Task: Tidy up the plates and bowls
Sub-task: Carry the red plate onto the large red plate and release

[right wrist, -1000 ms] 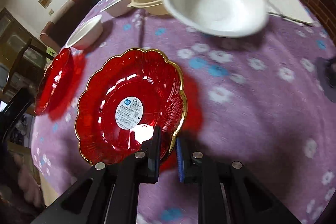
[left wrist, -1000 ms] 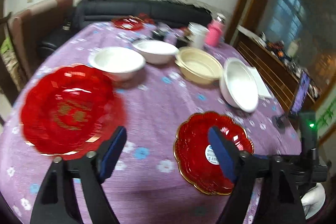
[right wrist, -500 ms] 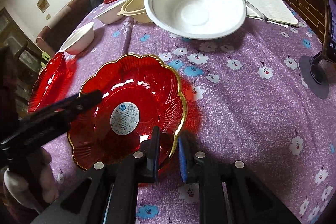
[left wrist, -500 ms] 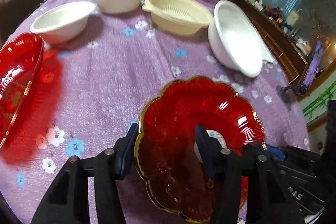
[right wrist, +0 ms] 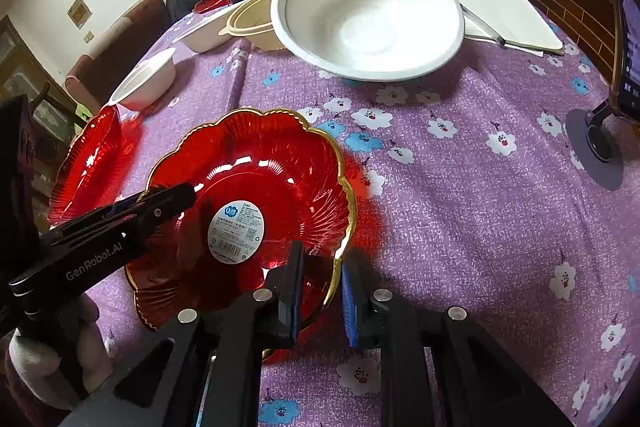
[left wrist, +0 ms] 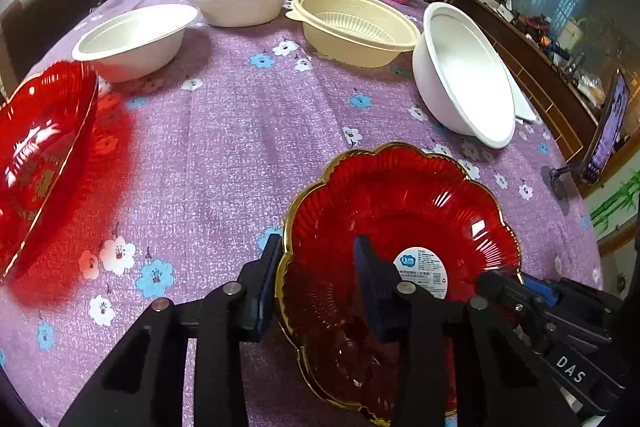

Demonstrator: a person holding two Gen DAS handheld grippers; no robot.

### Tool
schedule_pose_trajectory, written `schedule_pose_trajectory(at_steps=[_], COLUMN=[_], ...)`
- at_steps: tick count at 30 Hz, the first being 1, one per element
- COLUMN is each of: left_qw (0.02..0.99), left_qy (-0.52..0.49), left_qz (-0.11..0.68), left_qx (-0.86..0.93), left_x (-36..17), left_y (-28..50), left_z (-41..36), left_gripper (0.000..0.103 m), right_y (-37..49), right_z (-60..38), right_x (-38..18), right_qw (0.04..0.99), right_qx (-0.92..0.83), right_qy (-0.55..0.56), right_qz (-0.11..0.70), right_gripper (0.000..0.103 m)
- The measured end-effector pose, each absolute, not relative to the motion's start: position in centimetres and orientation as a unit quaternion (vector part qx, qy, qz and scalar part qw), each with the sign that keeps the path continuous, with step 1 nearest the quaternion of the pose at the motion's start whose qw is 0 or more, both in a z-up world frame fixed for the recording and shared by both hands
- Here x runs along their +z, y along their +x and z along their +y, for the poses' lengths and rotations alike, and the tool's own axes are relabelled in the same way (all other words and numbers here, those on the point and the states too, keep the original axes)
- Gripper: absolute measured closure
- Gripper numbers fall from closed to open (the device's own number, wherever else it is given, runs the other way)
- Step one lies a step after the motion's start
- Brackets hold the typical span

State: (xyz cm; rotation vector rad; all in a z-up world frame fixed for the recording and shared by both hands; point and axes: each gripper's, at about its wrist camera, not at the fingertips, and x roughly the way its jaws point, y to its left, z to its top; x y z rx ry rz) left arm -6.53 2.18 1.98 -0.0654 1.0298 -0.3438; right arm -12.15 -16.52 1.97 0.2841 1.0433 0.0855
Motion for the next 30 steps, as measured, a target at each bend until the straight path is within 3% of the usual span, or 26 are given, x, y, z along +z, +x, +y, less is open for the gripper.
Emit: schedule_pose_trajectory(at_steps=[16,30], left_qw=[0.883,0.92], left_qy=[-0.068,-0.12], left_qz=[0.443,0.372], left_qx=[-0.142,-0.028], left_x=[6.3,11.9], left_y=[-8.1,-6.4], left_z=[6.0,19.8], left_gripper=[0.068,0.068], right_y=[-11.7,-5.8], right_z=[-13.9,-0.4], right_x=[5.7,11.6], right_qw=[0.879,0.89], right_qx=[0.075,0.176], right_qy=[0.13,0.062], right_qz=[0.452,0.416], right_gripper=[0.085,0.085])
